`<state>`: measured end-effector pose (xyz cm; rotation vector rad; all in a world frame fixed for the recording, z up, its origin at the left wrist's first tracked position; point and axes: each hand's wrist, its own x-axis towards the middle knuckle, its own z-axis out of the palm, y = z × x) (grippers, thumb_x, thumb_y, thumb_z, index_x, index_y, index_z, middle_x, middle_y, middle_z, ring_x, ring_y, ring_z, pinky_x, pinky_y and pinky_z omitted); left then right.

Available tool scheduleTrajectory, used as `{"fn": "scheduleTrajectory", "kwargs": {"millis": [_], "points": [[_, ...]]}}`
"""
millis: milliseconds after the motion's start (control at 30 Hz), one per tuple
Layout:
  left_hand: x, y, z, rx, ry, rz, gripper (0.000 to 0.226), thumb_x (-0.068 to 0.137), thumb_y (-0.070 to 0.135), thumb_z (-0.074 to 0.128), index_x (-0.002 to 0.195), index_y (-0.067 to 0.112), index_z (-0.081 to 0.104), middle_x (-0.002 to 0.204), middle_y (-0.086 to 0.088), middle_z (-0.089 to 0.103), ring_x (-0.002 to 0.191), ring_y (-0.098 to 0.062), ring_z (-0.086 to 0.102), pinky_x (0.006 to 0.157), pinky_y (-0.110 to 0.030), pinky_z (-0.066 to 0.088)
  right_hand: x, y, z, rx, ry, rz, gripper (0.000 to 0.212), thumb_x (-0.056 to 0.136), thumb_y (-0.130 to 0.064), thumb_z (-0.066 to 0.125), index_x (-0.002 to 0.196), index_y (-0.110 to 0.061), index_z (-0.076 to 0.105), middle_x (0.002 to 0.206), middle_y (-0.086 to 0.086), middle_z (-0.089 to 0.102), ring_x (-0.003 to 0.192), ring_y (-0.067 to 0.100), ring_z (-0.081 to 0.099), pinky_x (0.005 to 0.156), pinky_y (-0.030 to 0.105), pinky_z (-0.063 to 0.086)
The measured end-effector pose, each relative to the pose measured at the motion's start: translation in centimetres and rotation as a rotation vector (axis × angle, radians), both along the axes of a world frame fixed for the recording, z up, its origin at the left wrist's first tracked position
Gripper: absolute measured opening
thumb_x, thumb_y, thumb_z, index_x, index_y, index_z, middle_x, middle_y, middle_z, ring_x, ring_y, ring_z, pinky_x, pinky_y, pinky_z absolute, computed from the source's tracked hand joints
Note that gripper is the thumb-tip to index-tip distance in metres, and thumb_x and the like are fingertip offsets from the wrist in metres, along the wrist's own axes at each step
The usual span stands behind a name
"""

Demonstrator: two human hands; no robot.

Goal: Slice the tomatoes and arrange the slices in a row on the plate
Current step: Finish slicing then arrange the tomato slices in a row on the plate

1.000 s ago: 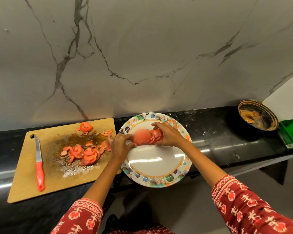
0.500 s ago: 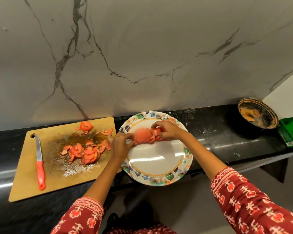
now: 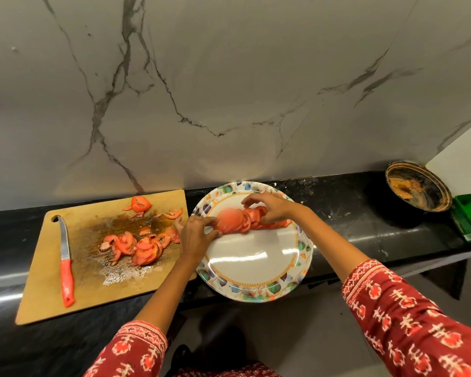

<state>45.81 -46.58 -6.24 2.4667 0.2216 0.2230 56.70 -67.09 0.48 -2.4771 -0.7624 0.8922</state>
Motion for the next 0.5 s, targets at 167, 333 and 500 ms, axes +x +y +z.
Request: {"fn": "scheduleTrajectory", "kwargs": {"millis": [167,333,500], "points": [[0.1,0.0,0.0,0.008,0.002,0.004,0.042,0.071,0.033,0.077,0.109,0.018,0.069,0.105,-0.004,0.069,0.108,-0.021,0.053,0.102,-0.041,0.015,0.1,-0.2,-0.3,-0.003,-0.038,0.014,0.061,0.074,-0.002,0.071,0.129,-0.018,0.05,0.129,0.004,0.053,0.121,0.02,0.047,0.099,0.034,0.044],[0.0,-0.1,0.1,0.011,0.018,0.006,0.043,0.072,0.034,0.076,0.111,0.018,0.068,0.107,-0.005,0.068,0.108,-0.022,0.052,0.101,-0.043,0.018,-0.6,-0.8,-1.5,0.005,-0.223,-0.034,0.063,0.071,-0.022,0.077,0.128,-0.024,0.05,0.123,-0.001,0.054,0.13,0.02,0.035,0.11,0.044,0.027],[0.0,-0.2,0.1,0.003,0.002,0.008,0.043,0.07,0.033,0.078,0.11,0.017,0.069,0.104,-0.006,0.07,0.106,-0.023,0.054,0.102,-0.042,0.016,-1.4,-0.4,-2.5,-0.033,-0.262,-0.043,0.073,0.071,-0.031,0.079,0.134,-0.029,0.04,0.134,0.0,0.047,0.136,0.023,0.028,0.115,0.052,0.014]]}}
